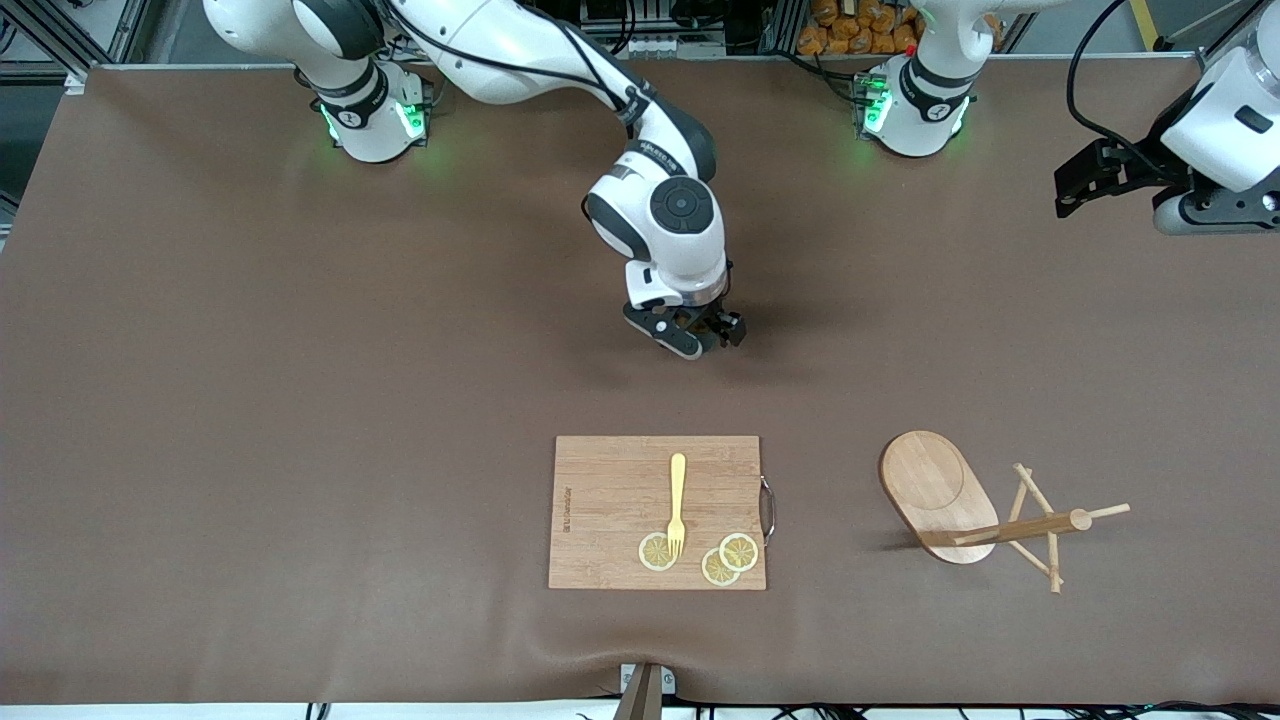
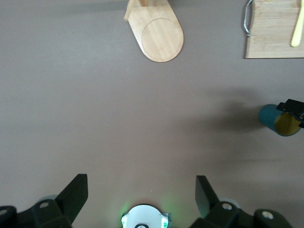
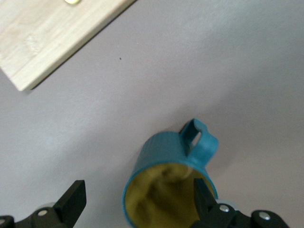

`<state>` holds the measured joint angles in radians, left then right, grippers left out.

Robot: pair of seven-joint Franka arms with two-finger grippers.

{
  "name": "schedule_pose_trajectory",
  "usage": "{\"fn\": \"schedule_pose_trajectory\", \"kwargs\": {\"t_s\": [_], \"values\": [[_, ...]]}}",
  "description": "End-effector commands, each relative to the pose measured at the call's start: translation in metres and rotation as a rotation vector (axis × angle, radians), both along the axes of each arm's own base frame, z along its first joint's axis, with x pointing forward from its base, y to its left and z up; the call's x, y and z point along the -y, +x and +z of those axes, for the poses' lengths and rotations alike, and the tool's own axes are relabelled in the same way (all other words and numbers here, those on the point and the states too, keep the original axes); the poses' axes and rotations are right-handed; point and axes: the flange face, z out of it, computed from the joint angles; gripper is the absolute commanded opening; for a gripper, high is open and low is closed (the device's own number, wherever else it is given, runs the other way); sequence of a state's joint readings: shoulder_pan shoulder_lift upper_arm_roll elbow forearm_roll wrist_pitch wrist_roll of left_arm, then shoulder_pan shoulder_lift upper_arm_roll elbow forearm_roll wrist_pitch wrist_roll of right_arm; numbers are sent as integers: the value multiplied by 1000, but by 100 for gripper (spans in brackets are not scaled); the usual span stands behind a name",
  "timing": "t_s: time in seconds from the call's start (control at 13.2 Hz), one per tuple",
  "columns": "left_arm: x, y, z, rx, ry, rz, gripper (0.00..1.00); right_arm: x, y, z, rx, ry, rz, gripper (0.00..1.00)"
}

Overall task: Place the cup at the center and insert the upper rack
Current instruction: 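Lower the mug and open the right gripper while the left gripper approaches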

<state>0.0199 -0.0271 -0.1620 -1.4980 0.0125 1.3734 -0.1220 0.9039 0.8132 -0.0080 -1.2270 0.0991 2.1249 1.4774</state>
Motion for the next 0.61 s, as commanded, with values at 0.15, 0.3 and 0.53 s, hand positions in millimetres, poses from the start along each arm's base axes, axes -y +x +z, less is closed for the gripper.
{"fn": "schedule_pose_trajectory", "kwargs": {"t_s": [0.15, 0.3, 0.53], "values": [[28, 6, -5, 19, -35, -2, 100, 6, 9, 61, 42, 18, 88, 100], [46, 7, -9, 22, -30, 11, 100, 28, 24, 69, 24, -13, 142, 100], [64, 9, -13, 34, -31, 49, 100, 72, 46, 100, -11, -68, 403, 100]]}}
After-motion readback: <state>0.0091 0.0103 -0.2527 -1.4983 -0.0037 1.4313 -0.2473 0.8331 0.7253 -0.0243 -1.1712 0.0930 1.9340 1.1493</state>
